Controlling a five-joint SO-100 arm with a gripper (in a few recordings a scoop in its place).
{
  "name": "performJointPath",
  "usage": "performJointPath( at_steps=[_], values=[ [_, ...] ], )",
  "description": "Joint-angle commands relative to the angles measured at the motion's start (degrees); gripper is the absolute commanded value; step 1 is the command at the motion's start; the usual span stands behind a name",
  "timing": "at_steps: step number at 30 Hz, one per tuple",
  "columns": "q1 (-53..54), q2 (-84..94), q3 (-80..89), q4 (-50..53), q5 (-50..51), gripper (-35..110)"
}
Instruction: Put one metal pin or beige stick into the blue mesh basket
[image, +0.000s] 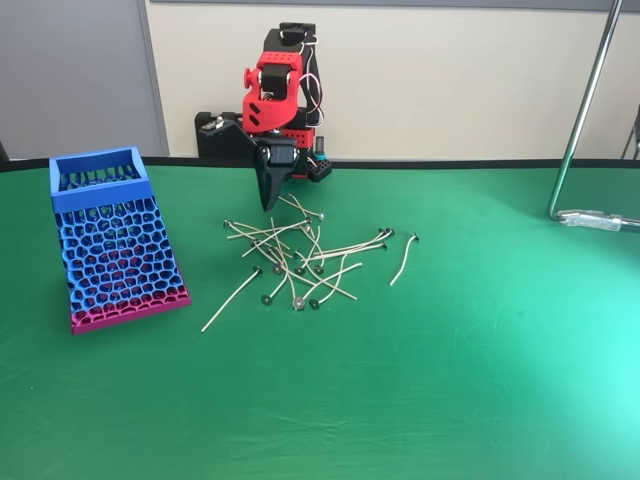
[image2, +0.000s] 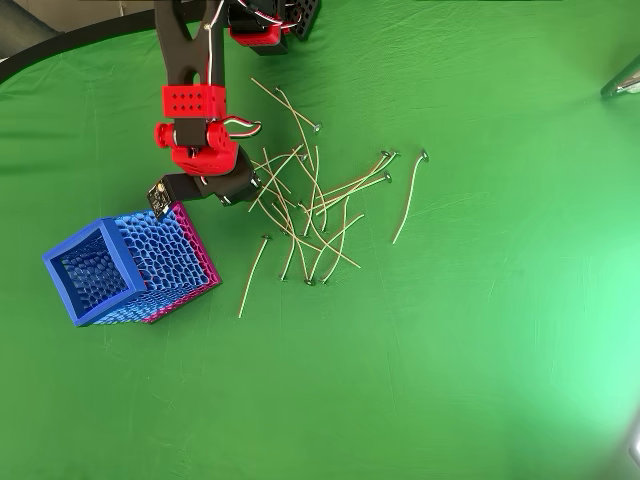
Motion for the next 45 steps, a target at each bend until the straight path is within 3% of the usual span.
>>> performJointPath(
  at_steps=[1,12,23,45],
  values=[
    [0.9,-0.8,-4.1,1.6,-4.0,1],
    [2.8,-2.7,-2.4,1.6,-16.5,3],
    [0.7,-5.4,-0.7,0.8,-13.5,15],
    [5.0,-12.1,-4.1,1.0,-15.1,16]
  ],
)
